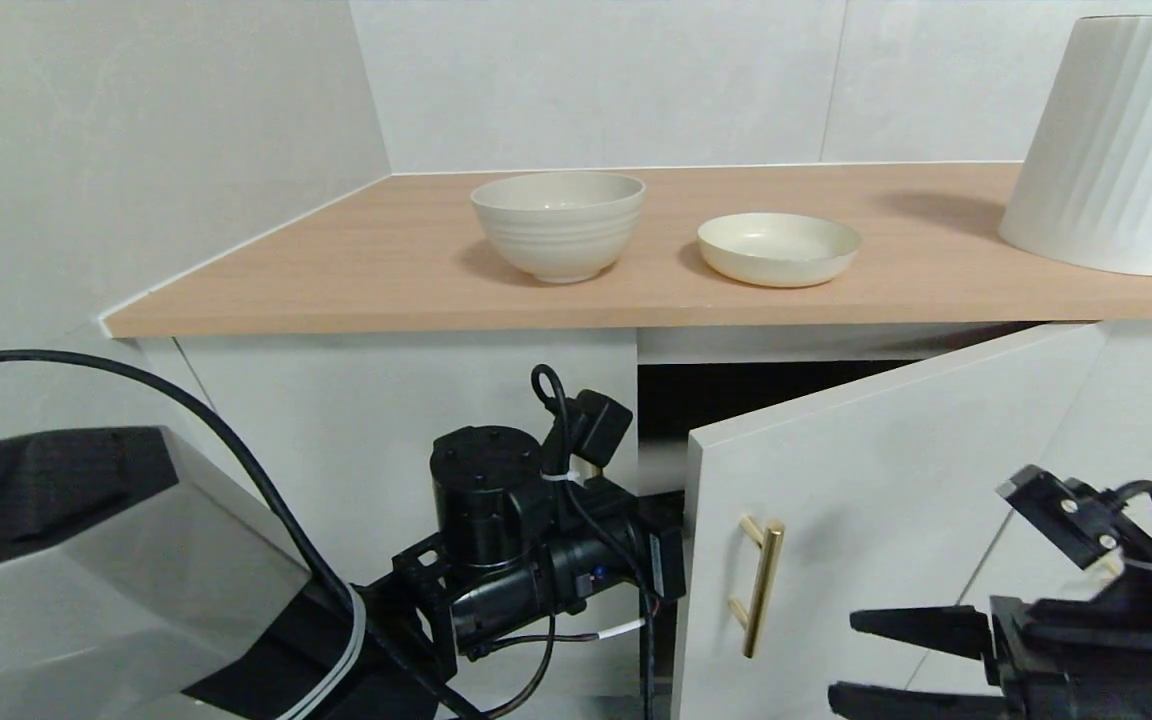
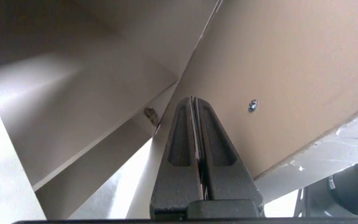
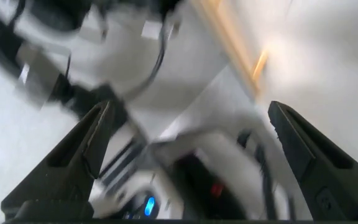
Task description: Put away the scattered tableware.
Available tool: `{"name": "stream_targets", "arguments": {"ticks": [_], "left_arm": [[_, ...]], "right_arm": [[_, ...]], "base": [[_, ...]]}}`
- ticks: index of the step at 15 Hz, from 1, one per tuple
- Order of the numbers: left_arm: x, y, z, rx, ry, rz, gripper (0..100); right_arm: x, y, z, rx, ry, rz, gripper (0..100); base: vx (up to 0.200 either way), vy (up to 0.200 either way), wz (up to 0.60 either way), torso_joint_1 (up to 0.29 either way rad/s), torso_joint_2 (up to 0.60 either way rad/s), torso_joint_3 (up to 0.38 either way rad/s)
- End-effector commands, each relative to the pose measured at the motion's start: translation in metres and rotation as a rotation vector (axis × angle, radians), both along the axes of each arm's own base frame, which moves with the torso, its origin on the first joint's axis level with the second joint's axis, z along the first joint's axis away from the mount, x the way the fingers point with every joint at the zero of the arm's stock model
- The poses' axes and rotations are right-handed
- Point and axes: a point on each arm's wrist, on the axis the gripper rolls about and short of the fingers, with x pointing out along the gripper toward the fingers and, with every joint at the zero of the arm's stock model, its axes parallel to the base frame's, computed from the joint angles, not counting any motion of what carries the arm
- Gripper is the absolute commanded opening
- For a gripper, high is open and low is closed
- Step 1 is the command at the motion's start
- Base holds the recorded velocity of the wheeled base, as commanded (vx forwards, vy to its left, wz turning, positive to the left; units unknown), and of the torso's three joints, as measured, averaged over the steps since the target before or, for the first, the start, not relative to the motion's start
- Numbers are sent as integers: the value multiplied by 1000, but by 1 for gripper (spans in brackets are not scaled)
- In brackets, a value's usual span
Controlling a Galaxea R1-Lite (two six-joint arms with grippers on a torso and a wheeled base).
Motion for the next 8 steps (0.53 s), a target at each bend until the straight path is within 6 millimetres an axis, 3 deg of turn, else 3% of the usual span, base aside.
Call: {"name": "stream_targets", "arguments": {"ticks": [1,4,8], "left_arm": [[0,0,1,-2,-2,0,0],[0,0,-1,2,1,0,0],[1,-1,-6,12,12,2,0]], "right_arm": [[-35,-19,3,10,-12,26,100],[-54,-27,-1,3,0,71,100],[-55,-25,-5,-12,21,85,100]], "base": [[0,0,0,0,0,0],[0,0,0,0,0,0],[0,0,0,0,0,0]]}}
